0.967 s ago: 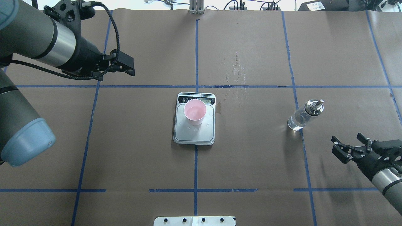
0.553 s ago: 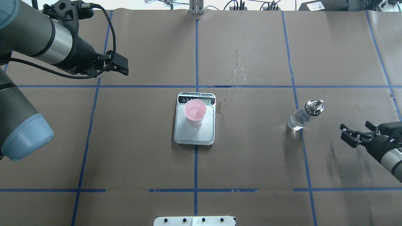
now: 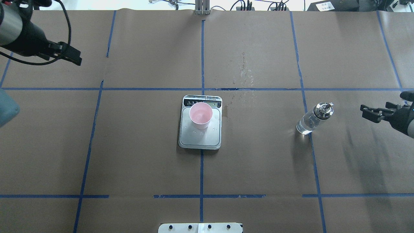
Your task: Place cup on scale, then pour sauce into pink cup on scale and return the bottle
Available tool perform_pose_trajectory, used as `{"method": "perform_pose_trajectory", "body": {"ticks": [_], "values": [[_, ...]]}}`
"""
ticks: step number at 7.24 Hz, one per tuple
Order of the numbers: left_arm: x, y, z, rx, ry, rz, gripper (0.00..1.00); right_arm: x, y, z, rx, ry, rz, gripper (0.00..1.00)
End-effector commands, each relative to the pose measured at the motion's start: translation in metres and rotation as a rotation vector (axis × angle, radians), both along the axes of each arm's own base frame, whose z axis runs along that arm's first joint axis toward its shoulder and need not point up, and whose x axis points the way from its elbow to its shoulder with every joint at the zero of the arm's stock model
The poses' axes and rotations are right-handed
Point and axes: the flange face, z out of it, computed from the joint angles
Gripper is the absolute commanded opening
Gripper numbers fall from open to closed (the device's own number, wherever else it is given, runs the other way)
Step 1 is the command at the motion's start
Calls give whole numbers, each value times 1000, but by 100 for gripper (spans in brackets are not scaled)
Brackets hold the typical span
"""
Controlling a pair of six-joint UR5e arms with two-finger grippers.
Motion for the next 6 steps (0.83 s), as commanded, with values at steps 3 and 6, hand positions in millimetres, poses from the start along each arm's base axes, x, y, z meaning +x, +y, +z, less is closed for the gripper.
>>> {"method": "perform_pose_trajectory", "body": {"ticks": [3, 6], "values": [[-142, -57, 170, -27, -122, 124, 100, 111, -124, -26, -191, 117, -233, 100], [-244, -67, 304, -129, -129, 163, 100, 191, -121, 4, -295, 152, -496, 100]]}}
